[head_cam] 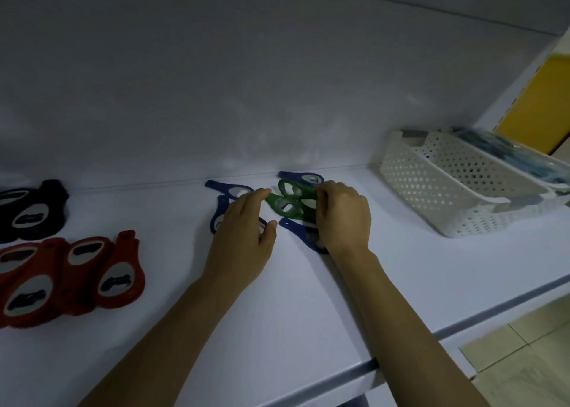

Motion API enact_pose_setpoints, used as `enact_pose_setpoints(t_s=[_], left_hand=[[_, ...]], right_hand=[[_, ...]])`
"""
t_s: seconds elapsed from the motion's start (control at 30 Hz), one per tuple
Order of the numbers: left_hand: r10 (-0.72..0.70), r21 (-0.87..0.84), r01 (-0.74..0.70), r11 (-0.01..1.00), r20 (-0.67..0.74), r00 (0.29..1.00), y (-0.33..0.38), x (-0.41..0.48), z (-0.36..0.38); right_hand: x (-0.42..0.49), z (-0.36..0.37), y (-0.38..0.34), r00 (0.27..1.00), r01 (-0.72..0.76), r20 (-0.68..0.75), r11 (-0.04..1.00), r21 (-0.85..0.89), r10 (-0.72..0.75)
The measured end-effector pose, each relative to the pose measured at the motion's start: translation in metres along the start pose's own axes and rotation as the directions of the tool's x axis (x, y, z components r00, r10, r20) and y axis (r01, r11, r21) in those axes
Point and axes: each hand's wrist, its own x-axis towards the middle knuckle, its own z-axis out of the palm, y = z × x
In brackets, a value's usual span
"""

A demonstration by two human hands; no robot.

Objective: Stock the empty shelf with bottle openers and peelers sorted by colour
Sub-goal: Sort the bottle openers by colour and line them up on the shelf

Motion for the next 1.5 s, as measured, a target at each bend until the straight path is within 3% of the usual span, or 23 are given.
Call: enact_pose_setpoints(t_s=[0.07,0.13,0.23,0.3,0.33,0.37,0.4,0.43,0.47,0.5,0.6,0.73,0.83,0.93,1.0,1.17,1.3,1.33,1.4,1.47,1.5], left_hand=[[0.073,0.113,-0.075,0.991,0.021,0.997,0.002,0.0,0.0],[0.175,0.302,-0.185,0.935,0.062,0.983,0.003,0.0,0.0],[0.164,0.365,-0.181,0.913,0.078,0.983,0.004,0.002,0.0],[0.028,0.217,-0.037,0.976,0.045,0.999,0.003,0.003,-0.002],[-0.036,0.128,0.032,0.991,0.031,0.999,0.003,0.002,-0.003],[-0.073,0.019,0.073,0.997,0.016,0.997,0.003,0.001,-0.005],[-0.083,-0.11,0.082,0.991,-0.005,0.997,0.004,0.0,-0.007],[-0.072,-0.219,0.066,0.973,-0.019,0.997,0.005,-0.002,-0.009],[-0.053,-0.288,0.044,0.957,-0.024,0.998,0.006,-0.003,-0.01],[-0.04,-0.322,0.029,0.946,-0.027,0.999,0.007,-0.005,-0.011],[-0.059,-0.345,0.039,0.938,-0.047,0.997,0.006,-0.004,-0.011],[-0.104,-0.317,0.087,0.945,-0.037,0.994,0.008,-0.005,-0.012],[-0.095,-0.273,0.085,0.958,-0.022,0.995,0.009,-0.005,-0.012],[-0.073,-0.212,0.072,0.975,0.003,0.997,0.007,-0.004,-0.011],[-0.054,-0.197,0.055,0.979,0.007,0.998,0.008,-0.005,-0.012],[-0.042,-0.164,0.04,0.986,-0.006,0.999,0.008,-0.005,-0.013],[-0.063,-0.186,0.056,0.981,-0.029,0.998,0.007,-0.004,-0.012],[-0.067,-0.205,0.058,0.977,-0.04,0.997,0.007,-0.005,-0.011],[-0.086,-0.252,0.067,0.965,-0.065,0.994,0.008,-0.004,-0.011],[-0.138,-0.31,0.107,0.945,-0.08,0.987,0.008,-0.003,-0.011],[-0.164,-0.345,0.127,0.93,-0.08,0.983,0.009,-0.002,-0.012]], right_hand=[[-0.005,-0.007,-0.006,0.99,-0.136,0.018,0.897,0.42,0.141],[-0.009,-0.013,-0.016,0.975,-0.218,0.195,0.624,0.75,0.105],[-0.01,-0.02,-0.025,0.927,-0.344,0.374,0.331,0.879,-0.029],[-0.007,-0.023,-0.022,0.9,-0.435,0.423,0.185,0.881,0.103],[-0.006,-0.02,-0.016,0.892,-0.435,0.382,0.234,0.87,0.241],[-0.004,-0.016,-0.007,0.889,-0.421,0.272,0.426,0.801,0.369],[-0.002,-0.013,0.002,0.9,-0.406,0.133,0.69,0.599,0.415],[-0.002,-0.012,0.01,0.927,-0.366,0.041,0.872,0.324,0.374],[-0.002,-0.01,0.016,0.949,-0.316,0.038,0.943,0.102,0.313],[-0.002,-0.008,0.02,0.952,-0.288,0.101,0.957,-0.029,0.289],[-0.003,-0.005,0.019,0.926,-0.271,0.23,0.952,-0.142,0.298],[-0.003,-0.009,0.019,0.95,-0.268,0.156,0.963,-0.038,0.271],[-0.004,-0.009,0.019,0.933,-0.343,0.139,0.937,0.067,0.331],[-0.002,-0.008,0.022,0.91,-0.375,0.114,0.908,-0.187,0.4],[-0.001,-0.009,0.025,0.887,-0.418,0.124,0.887,-0.195,0.445],[0.001,-0.007,0.026,0.865,-0.49,0.171,0.869,0.074,0.473],[-0.001,-0.006,0.021,0.911,-0.377,-0.007,0.84,0.392,0.412],[-0.002,-0.007,0.019,0.906,-0.336,-0.043,0.777,0.533,0.421],[-0.001,-0.01,0.011,0.879,-0.309,0.046,0.491,0.815,0.475],[0.0,-0.013,0.004,0.875,-0.328,0.23,0.172,0.929,0.426],[0.0,-0.014,0.002,0.889,-0.335,0.277,0.104,0.937,0.363]])
